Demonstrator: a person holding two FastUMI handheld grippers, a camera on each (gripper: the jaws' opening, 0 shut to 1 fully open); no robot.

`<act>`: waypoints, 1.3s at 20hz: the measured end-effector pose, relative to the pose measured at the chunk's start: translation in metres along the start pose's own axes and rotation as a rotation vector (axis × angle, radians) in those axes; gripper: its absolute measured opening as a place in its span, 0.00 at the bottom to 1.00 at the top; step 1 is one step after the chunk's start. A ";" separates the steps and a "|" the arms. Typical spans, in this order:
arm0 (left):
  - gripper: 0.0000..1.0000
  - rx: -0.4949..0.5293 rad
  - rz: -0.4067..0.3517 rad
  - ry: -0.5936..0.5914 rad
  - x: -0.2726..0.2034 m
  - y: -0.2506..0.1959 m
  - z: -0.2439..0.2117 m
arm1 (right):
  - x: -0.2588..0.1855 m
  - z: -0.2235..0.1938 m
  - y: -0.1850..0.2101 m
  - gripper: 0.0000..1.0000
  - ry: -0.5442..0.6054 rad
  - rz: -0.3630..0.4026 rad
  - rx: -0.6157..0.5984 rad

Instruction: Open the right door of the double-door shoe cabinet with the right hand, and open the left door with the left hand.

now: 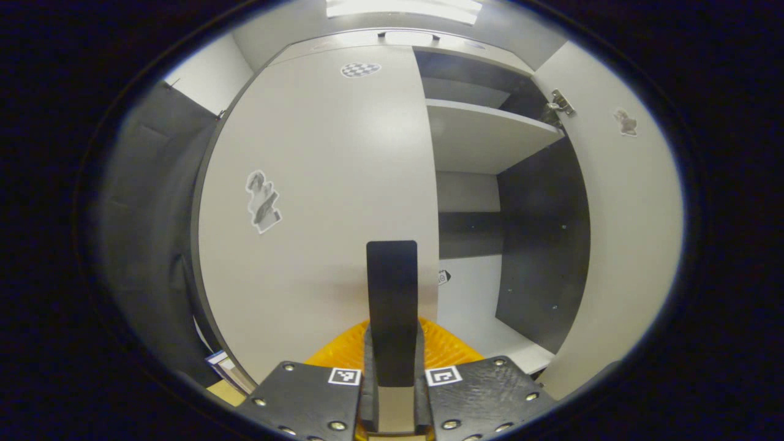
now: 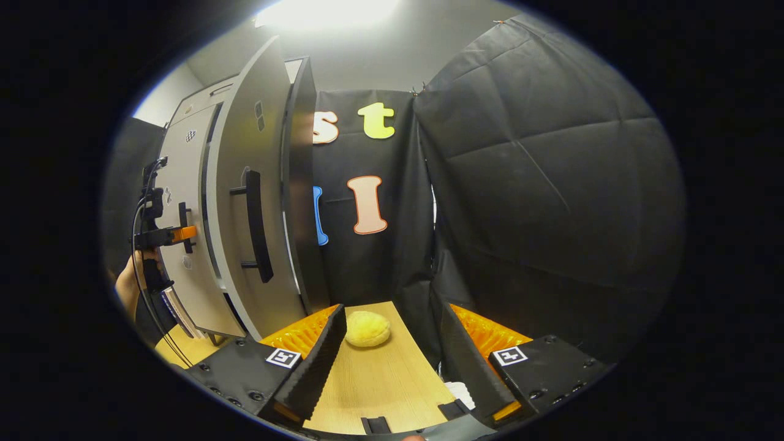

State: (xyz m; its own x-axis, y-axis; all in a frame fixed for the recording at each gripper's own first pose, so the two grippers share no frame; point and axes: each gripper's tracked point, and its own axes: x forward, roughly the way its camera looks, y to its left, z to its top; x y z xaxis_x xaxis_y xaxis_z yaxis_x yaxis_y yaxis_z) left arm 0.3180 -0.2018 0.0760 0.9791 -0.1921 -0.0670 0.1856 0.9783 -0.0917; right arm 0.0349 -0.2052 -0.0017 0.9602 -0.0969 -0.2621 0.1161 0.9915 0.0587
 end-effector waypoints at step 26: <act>0.18 -0.053 0.017 0.052 -0.111 0.046 -0.002 | -0.044 0.010 0.055 0.98 -0.033 0.233 -0.030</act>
State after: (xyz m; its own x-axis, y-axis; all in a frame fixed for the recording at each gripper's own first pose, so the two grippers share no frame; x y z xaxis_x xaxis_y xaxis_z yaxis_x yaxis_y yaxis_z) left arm 0.2178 -0.1352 0.0772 0.9762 -0.1805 -0.1201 0.1630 0.9762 -0.1428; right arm 0.0015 -0.1473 0.0224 0.9680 0.1330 -0.2129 -0.1172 0.9894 0.0852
